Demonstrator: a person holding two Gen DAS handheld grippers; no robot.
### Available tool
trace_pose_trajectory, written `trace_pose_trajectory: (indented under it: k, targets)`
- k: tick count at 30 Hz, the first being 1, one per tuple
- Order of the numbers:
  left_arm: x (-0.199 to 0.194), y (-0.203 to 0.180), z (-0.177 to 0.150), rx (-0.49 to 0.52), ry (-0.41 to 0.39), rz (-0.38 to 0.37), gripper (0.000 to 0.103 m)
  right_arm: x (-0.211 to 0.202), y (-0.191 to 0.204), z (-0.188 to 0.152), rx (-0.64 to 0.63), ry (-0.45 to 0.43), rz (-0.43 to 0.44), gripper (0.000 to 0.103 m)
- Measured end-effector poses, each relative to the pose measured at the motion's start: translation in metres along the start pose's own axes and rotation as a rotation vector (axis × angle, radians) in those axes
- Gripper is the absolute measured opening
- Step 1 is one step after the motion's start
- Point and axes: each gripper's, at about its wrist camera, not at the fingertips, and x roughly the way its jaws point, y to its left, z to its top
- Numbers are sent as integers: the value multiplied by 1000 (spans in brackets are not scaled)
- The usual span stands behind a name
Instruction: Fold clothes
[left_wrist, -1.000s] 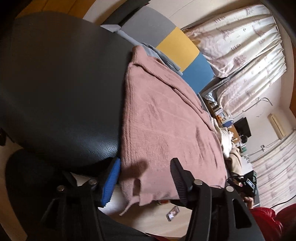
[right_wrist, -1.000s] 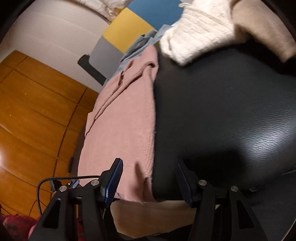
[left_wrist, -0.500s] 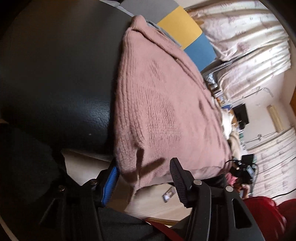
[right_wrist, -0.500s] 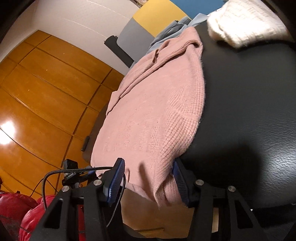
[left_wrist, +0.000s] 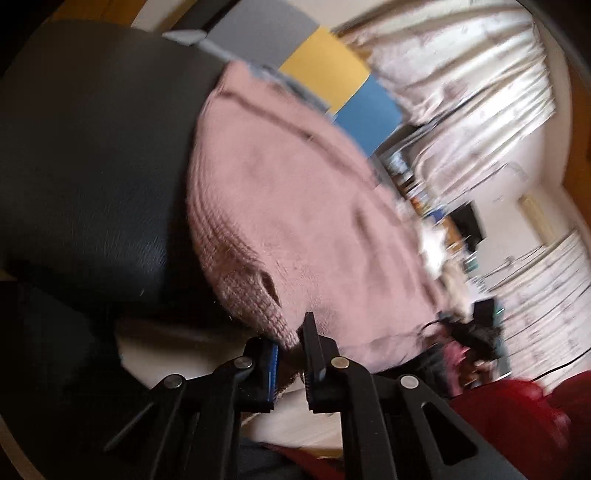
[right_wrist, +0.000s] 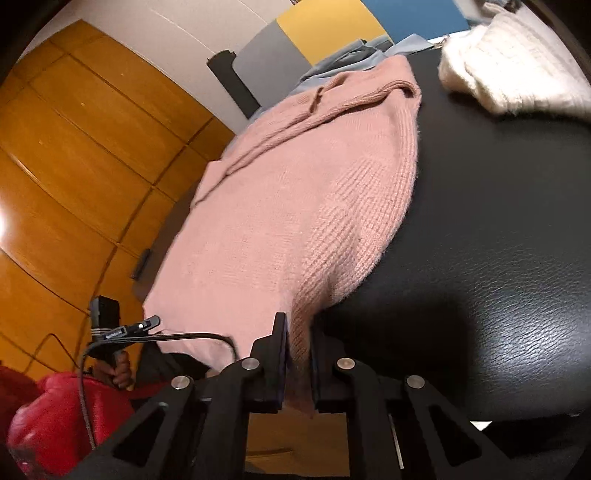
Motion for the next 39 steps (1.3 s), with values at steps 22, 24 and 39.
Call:
trace_pose_trajectory:
  k: [22,24,39]
  targets:
    - [-30,17,17,-115,-100,71,26,-60,10,0,69,-165,206,13]
    - [-25,17,25,-61,-83,193,29,-59,6,-2,63,-146,178,30]
    - [-17,45,13,-83,46,317,51,-46,-20,-12,72,-59,51,60]
